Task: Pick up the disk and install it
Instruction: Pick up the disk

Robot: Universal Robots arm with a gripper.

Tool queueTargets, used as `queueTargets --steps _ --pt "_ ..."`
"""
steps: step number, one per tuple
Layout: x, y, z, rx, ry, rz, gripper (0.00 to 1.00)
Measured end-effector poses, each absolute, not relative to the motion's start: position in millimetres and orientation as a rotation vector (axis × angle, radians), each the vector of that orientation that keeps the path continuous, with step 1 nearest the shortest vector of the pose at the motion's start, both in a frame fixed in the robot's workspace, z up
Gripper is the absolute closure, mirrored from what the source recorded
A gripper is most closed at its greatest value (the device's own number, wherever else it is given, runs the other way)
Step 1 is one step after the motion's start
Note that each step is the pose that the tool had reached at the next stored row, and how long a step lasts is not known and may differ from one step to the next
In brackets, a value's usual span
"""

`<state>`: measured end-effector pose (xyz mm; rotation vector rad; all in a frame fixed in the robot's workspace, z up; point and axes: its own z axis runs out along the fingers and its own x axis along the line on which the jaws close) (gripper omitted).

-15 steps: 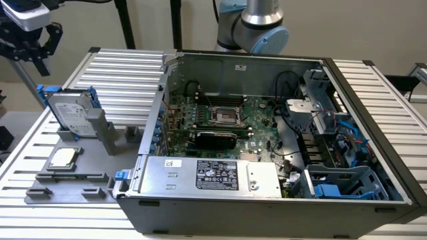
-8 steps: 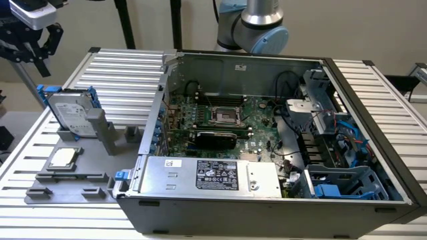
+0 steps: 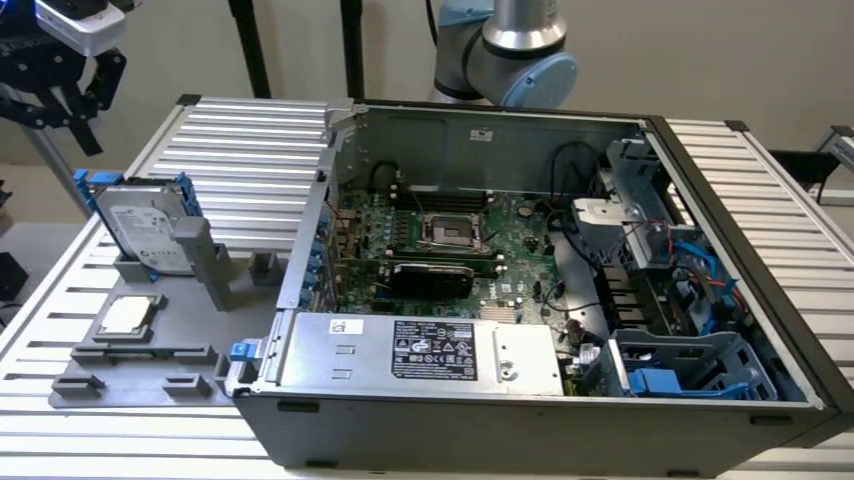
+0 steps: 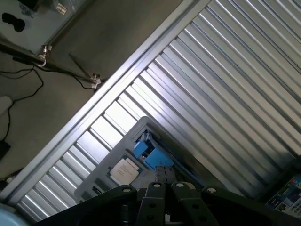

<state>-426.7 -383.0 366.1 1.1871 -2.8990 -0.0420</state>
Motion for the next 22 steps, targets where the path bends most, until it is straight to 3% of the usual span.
queueTargets --steps 22 --pt "-426.7 -383.0 362.1 1.736 -2.601 -0.038 0.89"
